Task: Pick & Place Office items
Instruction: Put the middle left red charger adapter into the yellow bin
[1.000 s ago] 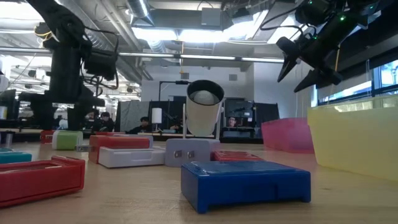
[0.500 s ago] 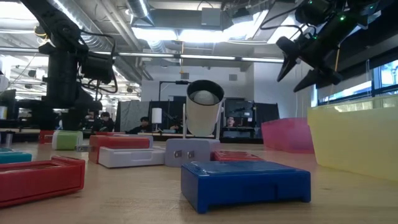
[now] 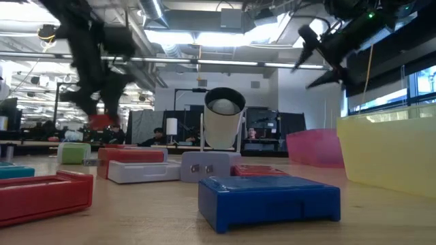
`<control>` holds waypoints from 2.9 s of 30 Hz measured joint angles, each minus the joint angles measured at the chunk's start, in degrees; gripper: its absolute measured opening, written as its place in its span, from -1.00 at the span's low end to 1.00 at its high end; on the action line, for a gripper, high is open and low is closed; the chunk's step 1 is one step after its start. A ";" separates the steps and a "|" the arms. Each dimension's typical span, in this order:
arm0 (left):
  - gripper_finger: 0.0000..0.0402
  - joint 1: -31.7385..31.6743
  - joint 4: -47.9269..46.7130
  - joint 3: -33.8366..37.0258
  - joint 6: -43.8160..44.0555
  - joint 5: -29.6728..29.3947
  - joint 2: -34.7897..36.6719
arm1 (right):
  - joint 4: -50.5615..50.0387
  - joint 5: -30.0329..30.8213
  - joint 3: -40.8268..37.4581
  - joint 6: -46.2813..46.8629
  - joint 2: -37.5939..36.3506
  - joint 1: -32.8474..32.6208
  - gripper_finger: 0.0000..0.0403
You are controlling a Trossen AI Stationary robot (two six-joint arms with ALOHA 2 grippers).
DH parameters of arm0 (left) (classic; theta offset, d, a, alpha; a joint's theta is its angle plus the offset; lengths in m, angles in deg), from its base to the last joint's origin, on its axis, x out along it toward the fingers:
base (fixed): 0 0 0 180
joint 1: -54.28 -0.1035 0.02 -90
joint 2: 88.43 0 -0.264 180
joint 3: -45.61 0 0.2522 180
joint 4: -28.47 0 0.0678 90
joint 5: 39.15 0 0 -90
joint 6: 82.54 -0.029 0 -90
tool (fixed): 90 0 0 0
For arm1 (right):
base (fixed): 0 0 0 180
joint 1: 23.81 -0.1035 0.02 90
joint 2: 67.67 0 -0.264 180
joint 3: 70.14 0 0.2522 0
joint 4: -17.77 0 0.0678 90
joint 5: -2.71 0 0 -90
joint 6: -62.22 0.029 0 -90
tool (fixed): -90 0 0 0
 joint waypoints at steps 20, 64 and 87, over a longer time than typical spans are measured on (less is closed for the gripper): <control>0.06 17.67 31.71 -12.54 -26.17 -11.00 -1.28 | 25.86 -2.09 4.89 6.14 14.06 -10.44 0.41; 0.07 22.76 37.61 -12.49 -43.18 -14.14 -10.29 | 5.22 -15.27 40.65 -10.69 47.12 -14.26 0.40; 0.25 23.58 39.95 -12.40 -43.84 -16.43 -10.33 | 6.43 -17.57 40.68 -13.13 47.08 -14.21 -0.39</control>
